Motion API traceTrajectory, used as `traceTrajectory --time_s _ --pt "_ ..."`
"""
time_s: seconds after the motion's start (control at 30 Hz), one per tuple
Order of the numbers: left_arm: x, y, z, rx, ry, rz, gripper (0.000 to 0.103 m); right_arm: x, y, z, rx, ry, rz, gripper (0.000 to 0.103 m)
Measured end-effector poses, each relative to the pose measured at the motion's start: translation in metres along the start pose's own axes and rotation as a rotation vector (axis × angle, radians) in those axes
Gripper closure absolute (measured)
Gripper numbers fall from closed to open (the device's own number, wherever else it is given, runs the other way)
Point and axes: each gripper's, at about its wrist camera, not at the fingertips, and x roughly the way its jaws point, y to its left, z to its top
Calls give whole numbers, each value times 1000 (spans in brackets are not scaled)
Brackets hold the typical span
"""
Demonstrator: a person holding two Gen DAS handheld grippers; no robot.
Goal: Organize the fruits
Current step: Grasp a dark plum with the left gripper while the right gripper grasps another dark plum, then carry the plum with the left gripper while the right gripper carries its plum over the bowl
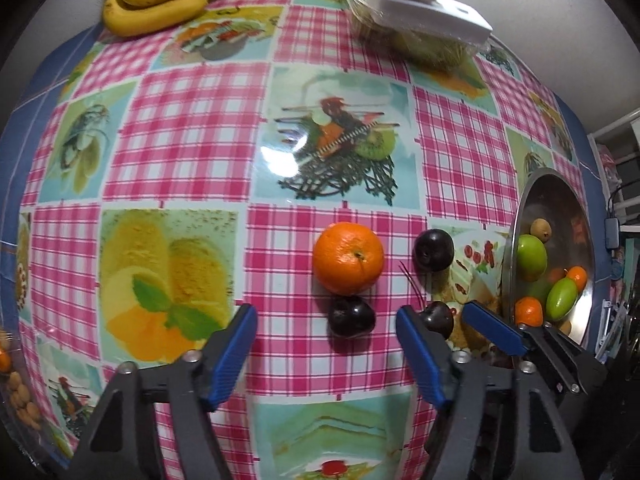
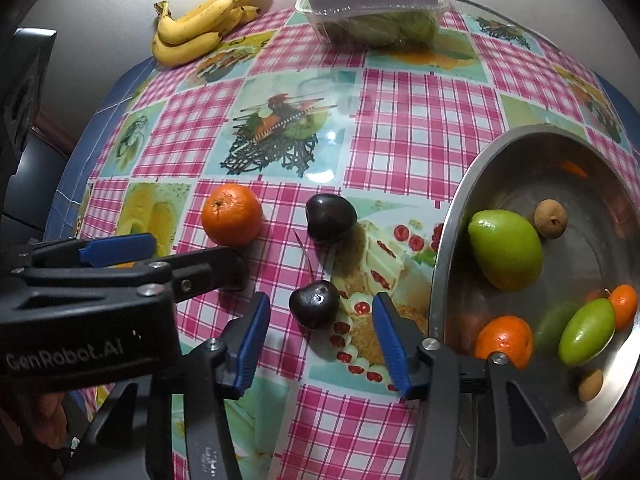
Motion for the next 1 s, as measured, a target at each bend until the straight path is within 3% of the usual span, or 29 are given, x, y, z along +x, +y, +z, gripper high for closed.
traceTrajectory --time_s 0.17,0.43,0.63,1.0 --pt "10 -1 1 3 21 -24 54 4 -1 1 4 4 1 58" --pt "16 -6 0 4 28 -36 72 7 1 4 -3 1 10 66" --pt "15 -4 2 3 26 -41 73 9 4 6 -8 6 27 75" --pt "1 1 -1 -7 8 -42 74 -1 5 3 -9 -7 33 76"
